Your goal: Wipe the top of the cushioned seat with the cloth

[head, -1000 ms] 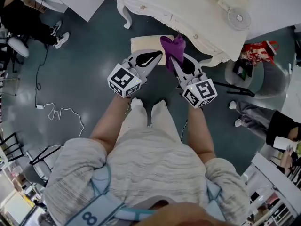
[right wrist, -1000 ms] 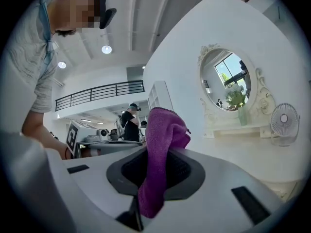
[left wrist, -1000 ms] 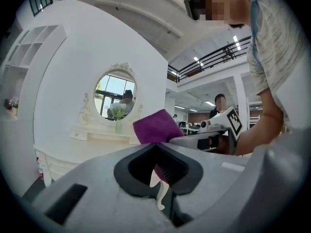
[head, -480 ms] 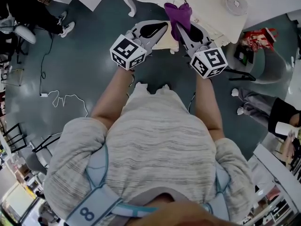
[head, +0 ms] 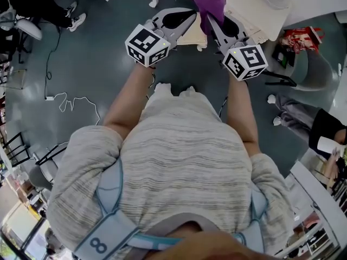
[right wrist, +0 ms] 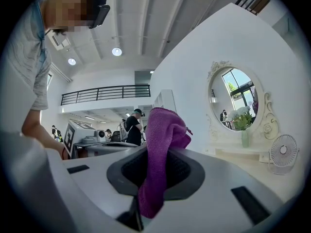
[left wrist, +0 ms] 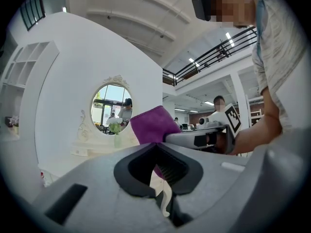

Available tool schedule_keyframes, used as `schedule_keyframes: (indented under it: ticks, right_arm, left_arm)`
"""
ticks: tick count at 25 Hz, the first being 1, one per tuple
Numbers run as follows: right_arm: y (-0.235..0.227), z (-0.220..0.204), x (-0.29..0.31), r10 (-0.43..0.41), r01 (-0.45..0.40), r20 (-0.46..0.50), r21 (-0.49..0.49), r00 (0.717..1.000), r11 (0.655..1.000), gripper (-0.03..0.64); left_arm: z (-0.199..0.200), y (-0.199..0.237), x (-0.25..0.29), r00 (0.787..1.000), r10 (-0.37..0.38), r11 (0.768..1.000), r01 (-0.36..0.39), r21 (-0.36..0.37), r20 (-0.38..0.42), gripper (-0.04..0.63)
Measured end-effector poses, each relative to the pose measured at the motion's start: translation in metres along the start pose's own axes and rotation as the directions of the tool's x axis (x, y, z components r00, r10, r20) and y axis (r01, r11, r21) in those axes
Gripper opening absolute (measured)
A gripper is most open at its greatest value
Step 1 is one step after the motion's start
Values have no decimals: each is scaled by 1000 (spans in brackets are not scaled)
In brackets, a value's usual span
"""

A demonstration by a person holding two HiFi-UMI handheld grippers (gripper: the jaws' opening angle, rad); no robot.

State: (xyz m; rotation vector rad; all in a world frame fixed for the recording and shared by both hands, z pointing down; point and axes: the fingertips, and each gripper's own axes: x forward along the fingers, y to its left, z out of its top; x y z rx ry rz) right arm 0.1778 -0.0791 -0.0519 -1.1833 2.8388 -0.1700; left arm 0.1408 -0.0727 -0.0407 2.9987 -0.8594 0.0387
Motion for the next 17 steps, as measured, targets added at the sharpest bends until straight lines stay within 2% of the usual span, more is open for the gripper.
schedule_keyframes:
  ticks: [17]
  right_arm:
    - [2, 0, -5, -11, 11, 6, 2, 1000, 1000, 62]
  left_arm:
    - [2, 2, -4, 1000, 9, 1000, -9, -3, 8, 12]
